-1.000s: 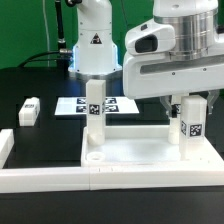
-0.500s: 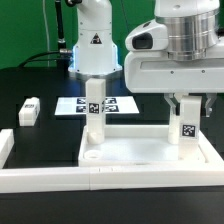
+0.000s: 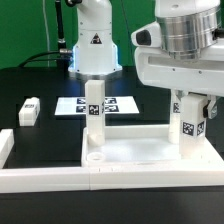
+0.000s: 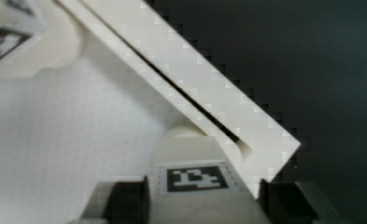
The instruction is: Assemble desk
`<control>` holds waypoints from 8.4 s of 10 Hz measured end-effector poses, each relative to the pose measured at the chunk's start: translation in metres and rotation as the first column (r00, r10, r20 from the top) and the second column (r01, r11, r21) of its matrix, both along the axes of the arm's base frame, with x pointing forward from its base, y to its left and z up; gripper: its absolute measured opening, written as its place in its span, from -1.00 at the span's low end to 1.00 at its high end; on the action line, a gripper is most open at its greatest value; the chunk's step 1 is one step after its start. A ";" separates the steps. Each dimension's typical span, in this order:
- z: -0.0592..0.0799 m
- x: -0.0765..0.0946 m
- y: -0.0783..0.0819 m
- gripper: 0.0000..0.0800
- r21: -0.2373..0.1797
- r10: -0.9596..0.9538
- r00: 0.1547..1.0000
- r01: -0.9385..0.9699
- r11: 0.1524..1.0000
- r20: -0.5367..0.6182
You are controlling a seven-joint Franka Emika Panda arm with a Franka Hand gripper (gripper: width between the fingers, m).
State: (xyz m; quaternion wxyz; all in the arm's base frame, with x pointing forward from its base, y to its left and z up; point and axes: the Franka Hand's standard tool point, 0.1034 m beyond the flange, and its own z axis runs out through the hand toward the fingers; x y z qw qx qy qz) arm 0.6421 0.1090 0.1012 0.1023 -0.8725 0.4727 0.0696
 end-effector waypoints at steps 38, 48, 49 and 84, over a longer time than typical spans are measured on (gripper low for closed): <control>0.071 -0.040 -0.118 0.62 0.129 -0.315 0.936 0.297 0.946 0.156; 0.056 -0.082 -0.219 0.62 -0.139 0.551 0.748 -0.541 0.829 0.371; 0.056 -0.080 -0.213 0.62 -0.147 0.575 0.727 -0.566 0.811 0.374; -0.080 -0.231 -0.311 0.62 0.644 0.890 0.332 -0.615 0.456 -0.313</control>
Offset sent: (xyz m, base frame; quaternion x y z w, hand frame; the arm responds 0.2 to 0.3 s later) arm -0.0102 -0.0099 -0.0083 0.1245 0.0529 0.3039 0.9431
